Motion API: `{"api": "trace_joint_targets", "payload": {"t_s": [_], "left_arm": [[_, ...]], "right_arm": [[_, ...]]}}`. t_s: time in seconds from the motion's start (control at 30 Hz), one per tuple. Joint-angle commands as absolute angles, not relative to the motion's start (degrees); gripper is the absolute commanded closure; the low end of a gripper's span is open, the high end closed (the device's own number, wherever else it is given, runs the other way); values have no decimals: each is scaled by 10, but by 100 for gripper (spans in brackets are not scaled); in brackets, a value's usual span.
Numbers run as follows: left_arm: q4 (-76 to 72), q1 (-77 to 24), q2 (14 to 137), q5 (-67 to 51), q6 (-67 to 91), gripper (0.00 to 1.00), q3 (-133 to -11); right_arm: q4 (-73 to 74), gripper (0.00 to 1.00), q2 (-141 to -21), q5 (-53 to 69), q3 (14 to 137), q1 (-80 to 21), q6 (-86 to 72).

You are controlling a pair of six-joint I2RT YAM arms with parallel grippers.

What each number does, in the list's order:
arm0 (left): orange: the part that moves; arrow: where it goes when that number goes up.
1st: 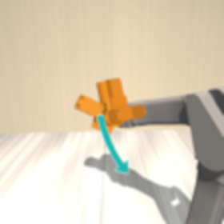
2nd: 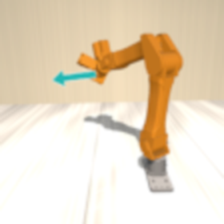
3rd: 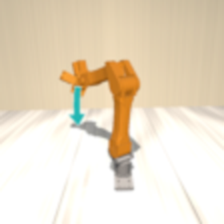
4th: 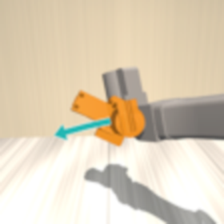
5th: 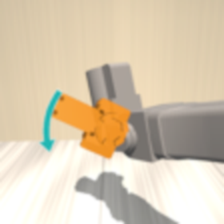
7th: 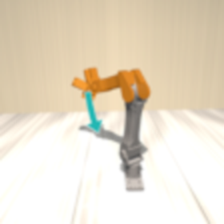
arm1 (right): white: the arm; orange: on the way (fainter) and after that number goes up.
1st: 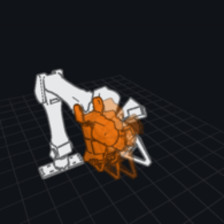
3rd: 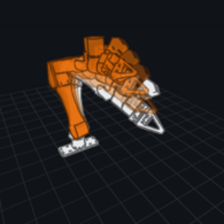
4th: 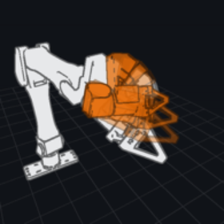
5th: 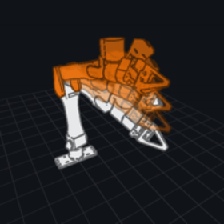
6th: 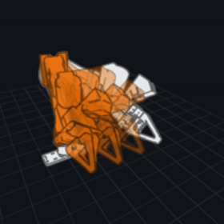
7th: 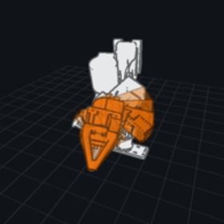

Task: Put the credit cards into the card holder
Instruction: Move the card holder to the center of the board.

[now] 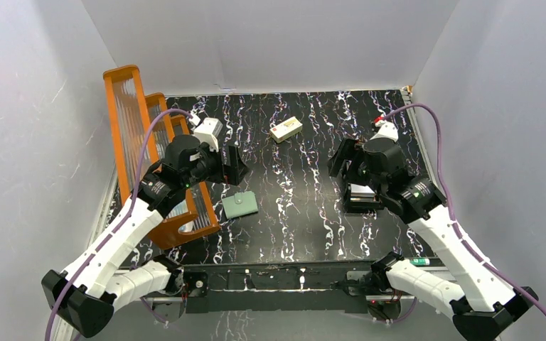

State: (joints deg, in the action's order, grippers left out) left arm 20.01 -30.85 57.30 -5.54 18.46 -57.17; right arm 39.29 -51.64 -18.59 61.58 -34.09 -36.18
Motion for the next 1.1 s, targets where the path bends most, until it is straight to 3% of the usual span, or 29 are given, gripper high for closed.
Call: {"api": "trace_joint_targets", "payload": {"t_s": [0.0,0.37,0.63,1.07], "left_arm": [[215,-306,559,-54,182,1,-592],[257,-307,605,-47,173,2,-624],[416,-309,766,19,193,28,-695],[364,-324,941,7,237,27,-658]], "right_arm": [[384,1,-498,-208,614,-338,-369],[391,2,-502,-183,600,-338,-390],[375,2,-493,-172,600,-338,-388],[352,2,-456,-138,594,-338,-370]]}}
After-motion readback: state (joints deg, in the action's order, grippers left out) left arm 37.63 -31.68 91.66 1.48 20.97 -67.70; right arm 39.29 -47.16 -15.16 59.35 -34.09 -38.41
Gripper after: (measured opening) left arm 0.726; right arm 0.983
